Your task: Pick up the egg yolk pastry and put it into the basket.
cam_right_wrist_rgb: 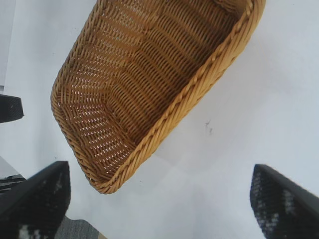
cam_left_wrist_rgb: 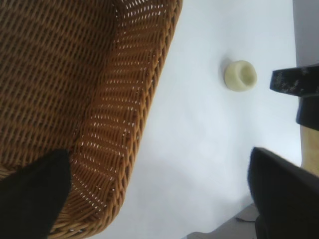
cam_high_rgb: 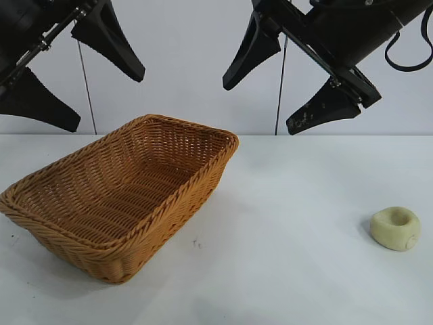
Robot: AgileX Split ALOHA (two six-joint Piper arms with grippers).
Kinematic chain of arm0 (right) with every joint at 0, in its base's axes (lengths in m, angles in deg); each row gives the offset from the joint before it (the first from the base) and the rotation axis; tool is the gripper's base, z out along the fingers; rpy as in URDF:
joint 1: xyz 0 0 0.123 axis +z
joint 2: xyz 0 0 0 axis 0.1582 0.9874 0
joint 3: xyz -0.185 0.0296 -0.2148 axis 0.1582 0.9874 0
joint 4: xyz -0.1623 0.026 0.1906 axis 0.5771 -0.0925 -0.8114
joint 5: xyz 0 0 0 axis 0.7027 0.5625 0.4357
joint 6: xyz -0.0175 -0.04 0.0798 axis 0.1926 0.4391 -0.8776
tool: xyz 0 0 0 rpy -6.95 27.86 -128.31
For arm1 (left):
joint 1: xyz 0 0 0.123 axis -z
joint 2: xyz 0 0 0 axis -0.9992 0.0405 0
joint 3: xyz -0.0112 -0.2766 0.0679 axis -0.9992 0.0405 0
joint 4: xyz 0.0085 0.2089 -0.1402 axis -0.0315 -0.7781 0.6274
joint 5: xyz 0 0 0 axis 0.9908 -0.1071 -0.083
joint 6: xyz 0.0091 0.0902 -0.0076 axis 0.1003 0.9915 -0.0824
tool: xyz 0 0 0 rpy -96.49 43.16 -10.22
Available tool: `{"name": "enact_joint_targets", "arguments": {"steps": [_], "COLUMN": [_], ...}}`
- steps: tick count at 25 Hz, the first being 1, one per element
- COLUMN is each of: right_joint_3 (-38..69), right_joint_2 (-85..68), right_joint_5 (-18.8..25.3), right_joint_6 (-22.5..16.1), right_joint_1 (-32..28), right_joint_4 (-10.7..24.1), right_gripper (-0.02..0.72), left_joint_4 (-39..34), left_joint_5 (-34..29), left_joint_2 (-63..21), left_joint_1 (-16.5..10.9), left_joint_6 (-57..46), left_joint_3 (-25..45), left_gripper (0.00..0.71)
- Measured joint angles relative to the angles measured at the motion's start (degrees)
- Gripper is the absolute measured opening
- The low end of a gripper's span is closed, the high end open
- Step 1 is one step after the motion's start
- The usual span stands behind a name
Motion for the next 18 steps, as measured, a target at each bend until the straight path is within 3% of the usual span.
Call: {"name": "enact_joint_targets", "arguments": {"steps": [18], "right_joint_3": [0.0], "right_joint_2": [0.0], "right_joint_5": [-0.5], "right_joint_6": [0.0], "right_joint_1": [0.0], "right_joint_4": [0.0], "right_gripper": [0.696], "left_joint_4": [0.0], "left_joint_5": [0.0], "left_joint_2": [0.0], "left_joint_1": [0.0], "left_joint_6": [0.0], "left_joint_3": [0.0], "left_gripper": [0.692]}}
